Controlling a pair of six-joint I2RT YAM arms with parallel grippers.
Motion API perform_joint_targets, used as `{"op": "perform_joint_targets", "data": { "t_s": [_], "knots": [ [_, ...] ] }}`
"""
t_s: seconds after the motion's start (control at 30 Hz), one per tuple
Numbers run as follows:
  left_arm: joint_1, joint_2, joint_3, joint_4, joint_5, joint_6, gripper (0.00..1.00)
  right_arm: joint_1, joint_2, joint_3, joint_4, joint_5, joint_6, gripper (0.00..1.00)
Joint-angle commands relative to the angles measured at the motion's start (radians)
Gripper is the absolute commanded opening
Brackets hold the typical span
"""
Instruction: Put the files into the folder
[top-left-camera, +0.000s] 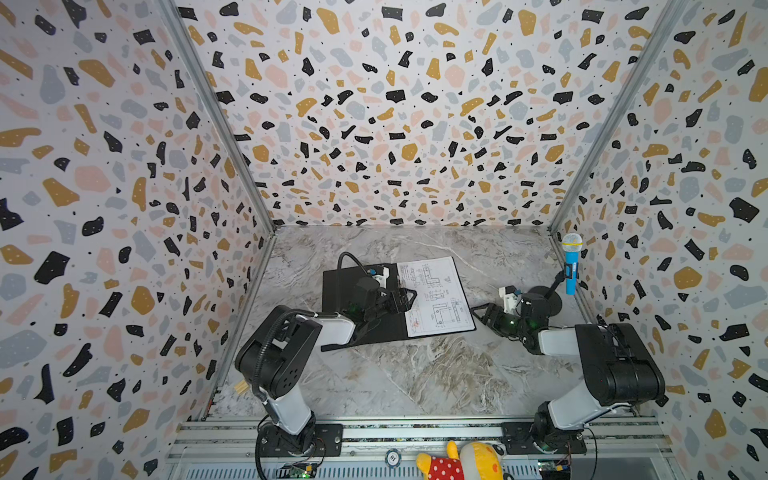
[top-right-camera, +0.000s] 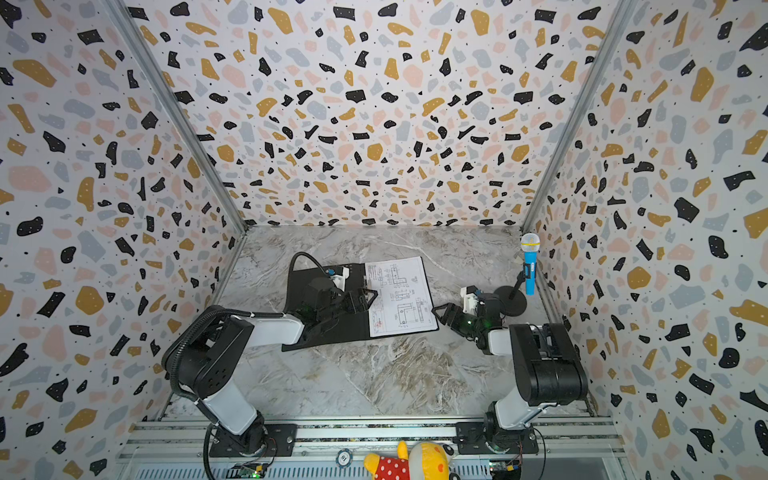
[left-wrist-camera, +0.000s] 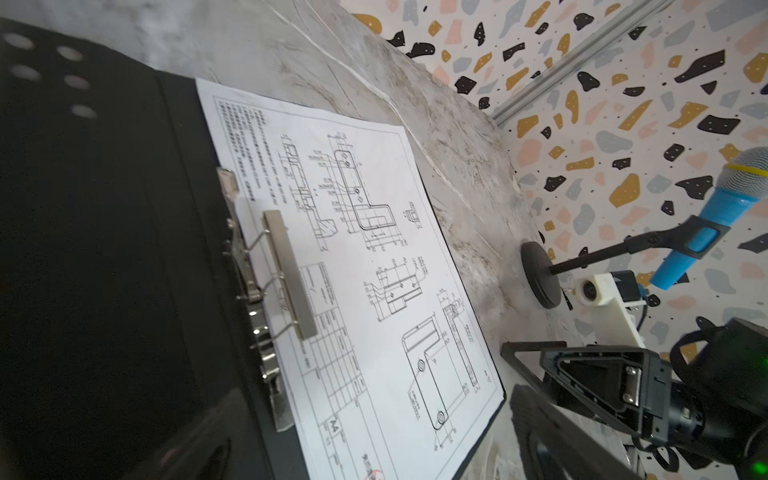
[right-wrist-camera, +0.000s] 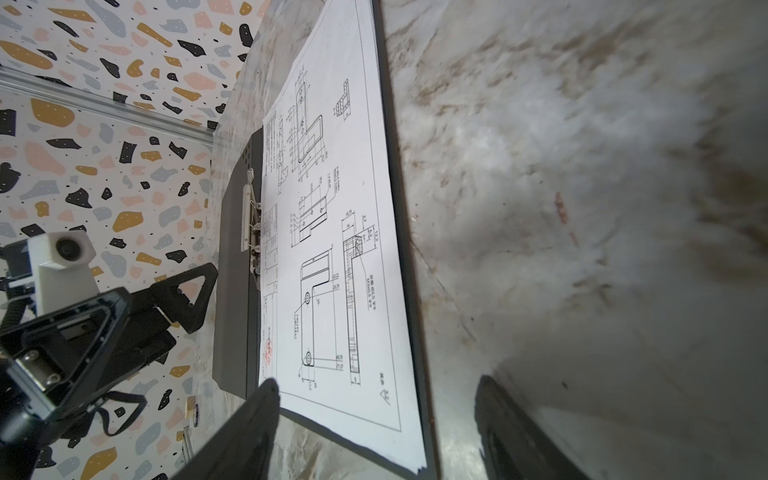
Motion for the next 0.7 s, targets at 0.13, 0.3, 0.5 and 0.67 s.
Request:
{"op": "perform_joint_targets", "data": {
  "t_s": [0.13, 0.3, 0.5, 0.67],
  "knots": [
    [0.048, 0.13, 0.152, -0.019, 0.068, 0.069, 1.0, -0.016, 0.004, 0.005, -0.05, -0.002, -0.036, 0.76],
    [0.074, 0.229, 0.254, -0.048, 0.105, 0.085, 1.0, -0.021, 0.025, 0.014, -0.044, -0.006, -0.052, 0.76],
    [0.097, 0.287, 0.303, -0.012, 0.149, 0.075, 1.0, -0.023, 0.048, 0.021, -0.034, -0.015, -0.053, 0.76],
    [0.103, 0.323, 0.328, -0.008, 0.168, 0.073, 1.0, -0.024, 0.059, 0.024, -0.031, -0.019, -0.051, 0.76]
  ]
}}
